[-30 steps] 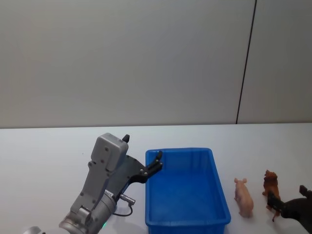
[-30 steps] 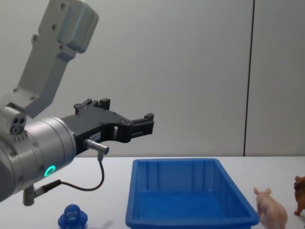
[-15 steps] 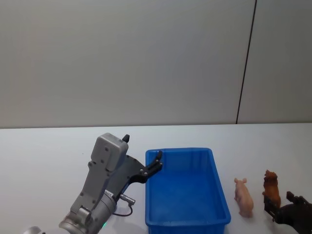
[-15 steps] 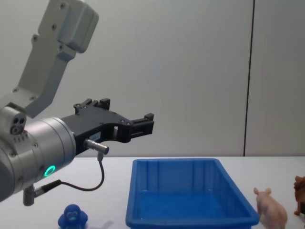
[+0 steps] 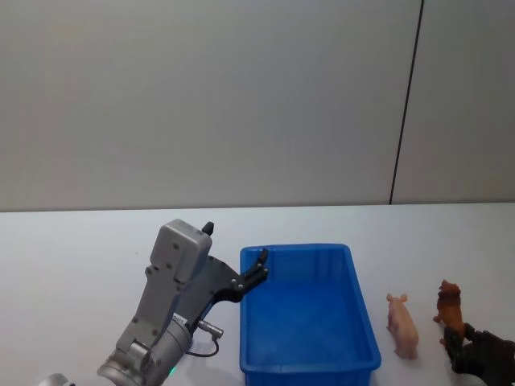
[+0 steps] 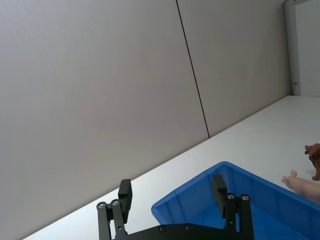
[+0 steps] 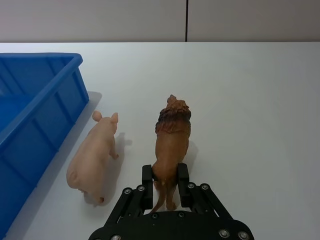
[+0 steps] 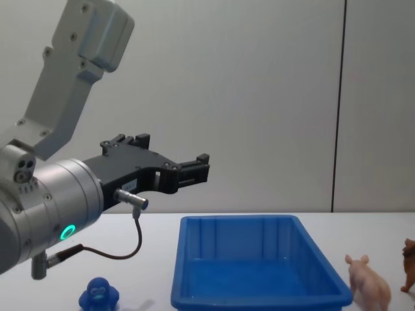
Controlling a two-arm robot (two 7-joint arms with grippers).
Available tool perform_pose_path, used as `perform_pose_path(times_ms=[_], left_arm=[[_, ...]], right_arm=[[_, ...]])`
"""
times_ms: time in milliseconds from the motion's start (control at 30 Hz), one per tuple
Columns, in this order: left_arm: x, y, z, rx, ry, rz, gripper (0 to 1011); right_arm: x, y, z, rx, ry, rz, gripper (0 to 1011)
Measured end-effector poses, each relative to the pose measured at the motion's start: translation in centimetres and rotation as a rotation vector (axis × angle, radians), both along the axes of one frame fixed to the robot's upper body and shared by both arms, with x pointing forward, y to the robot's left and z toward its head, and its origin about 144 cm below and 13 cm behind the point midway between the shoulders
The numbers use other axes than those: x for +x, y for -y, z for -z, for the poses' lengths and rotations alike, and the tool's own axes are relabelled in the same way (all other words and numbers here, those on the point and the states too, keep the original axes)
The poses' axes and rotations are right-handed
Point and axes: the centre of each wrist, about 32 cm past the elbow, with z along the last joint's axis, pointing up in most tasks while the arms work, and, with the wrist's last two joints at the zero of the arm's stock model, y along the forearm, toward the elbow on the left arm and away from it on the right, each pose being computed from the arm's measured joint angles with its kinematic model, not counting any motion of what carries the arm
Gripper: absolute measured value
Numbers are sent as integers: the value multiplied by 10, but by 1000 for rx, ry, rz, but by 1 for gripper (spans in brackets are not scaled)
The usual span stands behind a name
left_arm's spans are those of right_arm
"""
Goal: Pick up the two dolls from the table and place them into the box.
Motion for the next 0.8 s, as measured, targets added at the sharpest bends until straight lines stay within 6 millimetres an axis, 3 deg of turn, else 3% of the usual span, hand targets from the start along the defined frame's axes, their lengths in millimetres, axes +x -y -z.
perform_pose_path(times_ms=[800], left_arm=[[0, 0, 0, 0, 0, 0, 1001]], right_arm=[[-4, -4, -18, 32, 222, -106, 274]])
